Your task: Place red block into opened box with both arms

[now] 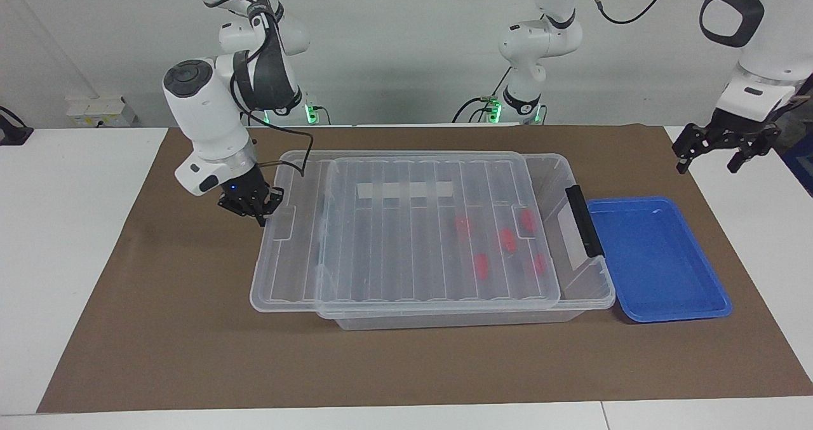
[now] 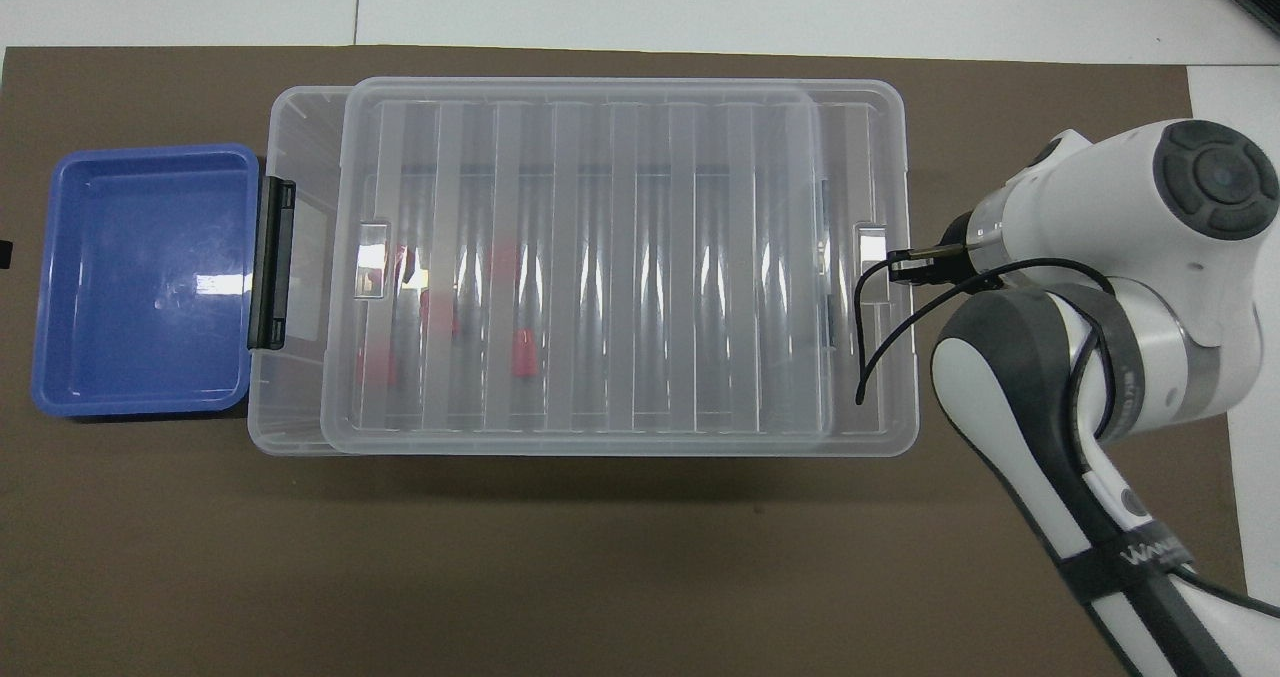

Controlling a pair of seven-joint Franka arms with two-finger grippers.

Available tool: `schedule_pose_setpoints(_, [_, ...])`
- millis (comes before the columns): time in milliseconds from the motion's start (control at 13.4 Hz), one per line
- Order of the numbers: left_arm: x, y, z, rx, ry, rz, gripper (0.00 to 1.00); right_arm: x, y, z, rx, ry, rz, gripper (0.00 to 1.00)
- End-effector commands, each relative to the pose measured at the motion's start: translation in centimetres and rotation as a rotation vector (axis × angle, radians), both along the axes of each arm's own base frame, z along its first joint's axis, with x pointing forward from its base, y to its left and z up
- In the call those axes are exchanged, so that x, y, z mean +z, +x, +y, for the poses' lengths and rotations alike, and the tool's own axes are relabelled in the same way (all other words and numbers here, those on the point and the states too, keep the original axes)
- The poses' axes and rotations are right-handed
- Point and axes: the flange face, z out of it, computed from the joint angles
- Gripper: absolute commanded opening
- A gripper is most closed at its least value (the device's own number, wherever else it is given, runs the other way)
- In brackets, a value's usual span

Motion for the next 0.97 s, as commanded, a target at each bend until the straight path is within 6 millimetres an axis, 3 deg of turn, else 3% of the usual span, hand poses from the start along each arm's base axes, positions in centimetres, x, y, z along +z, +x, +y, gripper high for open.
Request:
schedule_pose_setpoints(0, [2.7,-2.6,0.1,-0.002,-0.013,0.011,1.0,0.3,-1.4,2.0,-0.016,0.021,0.013,0.0])
schedule_pose_setpoints(224, [3.0,-2.9,-1.5,-0.03,-0.012,-0.003,1.0,0.3,-1.7,3.5,0.002,0.022,0.012,0.0])
schedule_pose_setpoints(449, [3.3,-2.4,-1.2,-0.035,0.001,-0.026,1.0,0.3,-2.0,4.4,0.014,0.03,0.013,0.0])
schedule_pose_setpoints(524, [2.9,-1.8,-0.8,-0.035,0.002,-0.04,1.0,0.3,-1.9,4.7,0.01,0.044,0.01,0.0])
schedule_pose_setpoints(673, [-0.2,-0.5,-1.8,-0.06,0.041,0.058,1.0,0.1,-1.9,4.9,0.012,0.05,0.009,0.0])
schedule_pose_setpoints(898, [-1.2,-0.4,-3.6,-0.089,0.044,0.127,1.0,0.1,-2.0,5.2,0.018,0.05,0.009,0.0])
